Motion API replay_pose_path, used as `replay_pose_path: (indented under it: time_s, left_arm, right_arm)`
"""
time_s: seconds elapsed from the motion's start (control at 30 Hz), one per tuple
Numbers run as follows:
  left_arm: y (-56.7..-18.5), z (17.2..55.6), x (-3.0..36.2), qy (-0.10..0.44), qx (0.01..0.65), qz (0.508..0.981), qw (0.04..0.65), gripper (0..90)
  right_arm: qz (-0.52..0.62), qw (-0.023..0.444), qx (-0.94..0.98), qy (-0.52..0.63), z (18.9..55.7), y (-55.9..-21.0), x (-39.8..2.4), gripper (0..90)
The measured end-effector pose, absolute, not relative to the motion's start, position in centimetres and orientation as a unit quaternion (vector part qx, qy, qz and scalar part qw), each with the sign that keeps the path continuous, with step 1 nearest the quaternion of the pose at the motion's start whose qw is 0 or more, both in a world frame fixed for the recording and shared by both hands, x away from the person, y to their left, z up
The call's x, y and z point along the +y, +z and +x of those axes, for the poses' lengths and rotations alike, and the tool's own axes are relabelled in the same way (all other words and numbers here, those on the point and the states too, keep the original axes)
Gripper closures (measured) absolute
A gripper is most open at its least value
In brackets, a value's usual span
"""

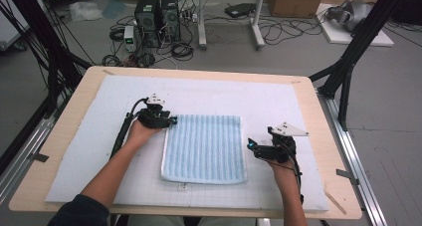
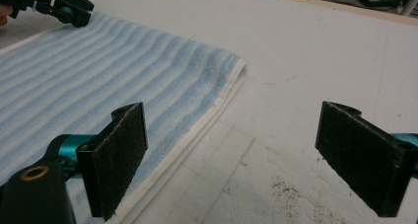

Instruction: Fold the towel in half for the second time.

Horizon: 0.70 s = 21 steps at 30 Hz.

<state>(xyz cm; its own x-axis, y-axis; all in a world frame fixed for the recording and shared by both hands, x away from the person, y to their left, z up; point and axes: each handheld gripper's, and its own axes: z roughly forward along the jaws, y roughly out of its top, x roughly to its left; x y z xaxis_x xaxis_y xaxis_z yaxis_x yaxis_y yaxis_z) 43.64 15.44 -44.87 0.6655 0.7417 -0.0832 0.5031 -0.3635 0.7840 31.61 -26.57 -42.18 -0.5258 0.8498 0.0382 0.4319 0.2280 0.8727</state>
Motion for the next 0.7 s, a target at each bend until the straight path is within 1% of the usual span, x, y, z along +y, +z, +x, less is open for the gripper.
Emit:
replay_pose_path:
  time_s: [0.03,0.1,0.23,0.27,0.4,0.57,0.7]
  left_arm:
    - [-44.9,43.5,15.3,0.146,0.376,0.816,0.413,61.3]
    - [-44.9,43.5,15.2,0.145,0.374,0.817,0.414,65.3]
    - [-45.0,43.2,15.1,0.139,0.366,0.818,0.422,78.4]
    - [-45.1,43.2,15.1,0.140,0.367,0.816,0.425,80.3]
    - [-45.1,43.1,15.2,0.134,0.376,0.811,0.428,82.1]
    - [-45.2,43.1,15.2,0.129,0.384,0.807,0.430,82.2]
    - [-45.2,43.1,15.2,0.129,0.386,0.805,0.432,82.1]
  right_arm:
    - [0.427,0.230,0.749,0.451,31.6,-42.2,-26.5,11.7]
    - [0.427,0.232,0.750,0.448,31.7,-42.3,-26.5,11.7]
    - [0.429,0.228,0.753,0.444,31.7,-42.4,-26.4,11.7]
    - [0.429,0.228,0.753,0.444,31.8,-42.4,-26.4,11.7]
    - [0.433,0.226,0.755,0.438,32.0,-42.6,-26.1,11.7]
    - [0.428,0.206,0.768,0.430,32.9,-42.9,-25.3,11.7]
    - [0.421,0.202,0.774,0.428,33.9,-42.8,-24.5,11.7]
